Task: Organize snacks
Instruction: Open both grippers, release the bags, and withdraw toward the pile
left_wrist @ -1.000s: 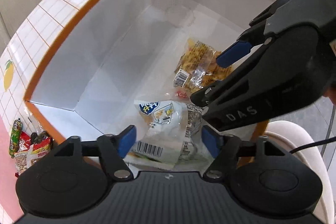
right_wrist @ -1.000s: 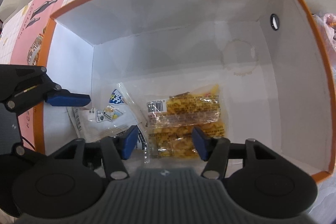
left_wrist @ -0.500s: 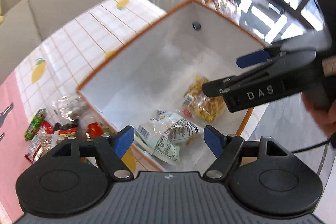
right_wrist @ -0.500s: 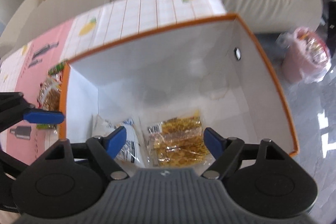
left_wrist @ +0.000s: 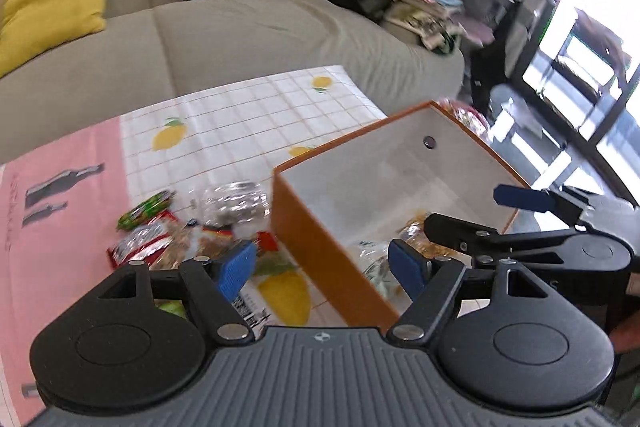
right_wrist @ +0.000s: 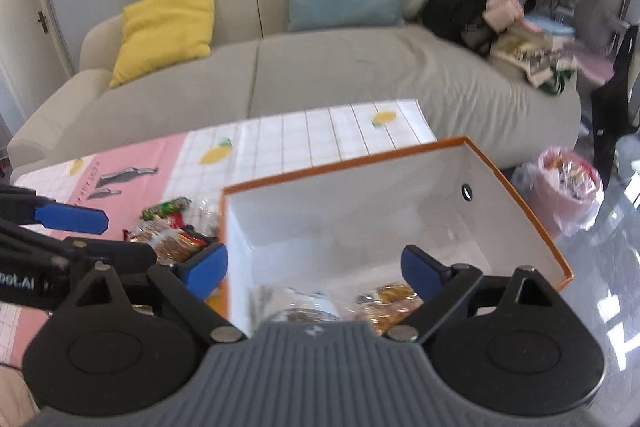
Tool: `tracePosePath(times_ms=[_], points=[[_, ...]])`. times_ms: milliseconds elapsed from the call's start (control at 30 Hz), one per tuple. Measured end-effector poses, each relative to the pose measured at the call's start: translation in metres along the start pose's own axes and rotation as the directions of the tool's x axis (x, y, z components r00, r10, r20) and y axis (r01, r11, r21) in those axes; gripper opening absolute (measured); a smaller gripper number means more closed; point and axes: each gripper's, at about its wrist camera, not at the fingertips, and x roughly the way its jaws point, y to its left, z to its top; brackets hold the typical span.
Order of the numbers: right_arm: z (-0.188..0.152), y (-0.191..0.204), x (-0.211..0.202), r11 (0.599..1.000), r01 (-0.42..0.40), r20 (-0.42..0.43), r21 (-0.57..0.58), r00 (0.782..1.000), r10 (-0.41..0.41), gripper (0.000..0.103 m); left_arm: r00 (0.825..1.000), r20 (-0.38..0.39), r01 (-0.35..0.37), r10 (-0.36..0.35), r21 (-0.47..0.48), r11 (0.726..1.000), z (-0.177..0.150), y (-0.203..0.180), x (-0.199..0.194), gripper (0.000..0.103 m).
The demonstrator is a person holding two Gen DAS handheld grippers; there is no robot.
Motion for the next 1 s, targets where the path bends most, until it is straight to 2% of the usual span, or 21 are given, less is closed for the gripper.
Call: tracePosePath(times_ms=[133, 367, 633, 800, 900, 1000], points=[[-0.015, 0.025, -0.006, 1.0, -0.018, 0.022, 0.018, 1.0, 0.017, 0.091, 0.998, 0.032, -0.06, 0.062, -0.042, 0.997, -0.022, 0.021, -0.012, 0.089], [-0.039, 0.075, -0.007, 0.995, -0.009, 0.065, -0.101, 0.998, 0.016, 0.091, 0.985, 0.08, -0.141, 0.15, -0.108, 0.984, -0.06, 0.054, -0.032, 0.087], [-0.059, 0.108, 0.008, 0.984, -0.032, 0.026, -0.174, 0.999, 0.037, 0.091, 0.974, 0.054, -0.211, 0.222, -0.164, 0.964, -0.097, 0.089, -0.034, 0.079], [-0.065, 0.121, 0.024, 0.975, -0.06, -0.01, -0.212, 0.998, 0.059, 0.09, 0.984, -0.007, -0.175, 0.178, -0.223, 0.959, -0.109, 0.112, -0.023, 0.072], [-0.069, 0.13, 0.035, 0.969, -0.071, -0.03, -0.236, 0.997, 0.065, 0.089, 0.989, -0.031, -0.151, 0.148, -0.246, 0.957, -0.113, 0.119, -0.015, 0.072], [-0.072, 0.138, 0.047, 0.954, -0.089, -0.037, -0.286, 0.996, 0.082, 0.079, 0.994, -0.038, -0.113, 0.106, -0.285, 0.952, -0.113, 0.128, -0.007, 0.072]])
